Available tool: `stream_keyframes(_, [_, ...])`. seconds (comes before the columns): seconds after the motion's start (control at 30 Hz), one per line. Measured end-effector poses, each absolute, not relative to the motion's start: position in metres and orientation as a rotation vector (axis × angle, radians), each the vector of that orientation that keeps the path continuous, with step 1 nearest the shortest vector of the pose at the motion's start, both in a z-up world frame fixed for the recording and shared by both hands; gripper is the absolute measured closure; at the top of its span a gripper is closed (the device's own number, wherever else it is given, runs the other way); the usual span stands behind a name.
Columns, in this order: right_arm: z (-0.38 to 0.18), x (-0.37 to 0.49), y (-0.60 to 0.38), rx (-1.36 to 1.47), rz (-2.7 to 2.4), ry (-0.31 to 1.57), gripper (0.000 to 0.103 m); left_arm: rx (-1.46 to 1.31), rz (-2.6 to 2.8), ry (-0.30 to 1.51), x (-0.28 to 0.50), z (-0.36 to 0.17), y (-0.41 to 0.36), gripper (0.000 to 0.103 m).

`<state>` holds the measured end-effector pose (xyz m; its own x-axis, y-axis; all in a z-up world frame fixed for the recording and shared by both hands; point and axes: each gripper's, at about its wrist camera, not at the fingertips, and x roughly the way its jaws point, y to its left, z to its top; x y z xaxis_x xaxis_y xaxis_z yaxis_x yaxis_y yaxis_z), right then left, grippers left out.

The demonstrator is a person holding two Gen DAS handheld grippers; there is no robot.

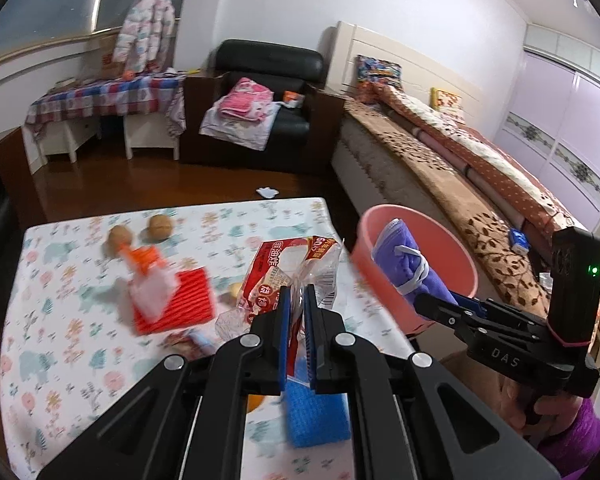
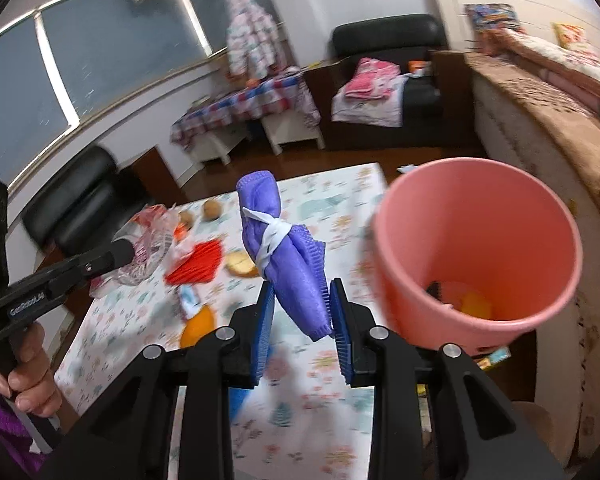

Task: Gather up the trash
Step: 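Carry the snack wrapper and purple cloth with both tools toward the bucket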

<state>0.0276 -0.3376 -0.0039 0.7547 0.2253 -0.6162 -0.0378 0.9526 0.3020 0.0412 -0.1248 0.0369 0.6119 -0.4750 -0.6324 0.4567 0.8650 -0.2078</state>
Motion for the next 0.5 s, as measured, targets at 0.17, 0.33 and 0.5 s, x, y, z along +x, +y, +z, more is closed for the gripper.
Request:
stream_keyframes(0.17, [-0.004,0.022,-0.372,0.32,0.037,0.679,0.074,-0.006,-0.592,0.745,0.05,0.041,-0.163,0.097])
stream_keyframes(0.33, [-0.005,0.016,-0.405,0.36,-0.055,0.654,0.074,0.023,-0.635,0.744,0.055,0.042,-0.202,0.097])
stream_keyframes(0.5, [-0.009,0.012,-0.431,0.401,-0.09,0.643,0.074,0.05,-0.668,0.746,0.061,0.039,-0.237,0.097])
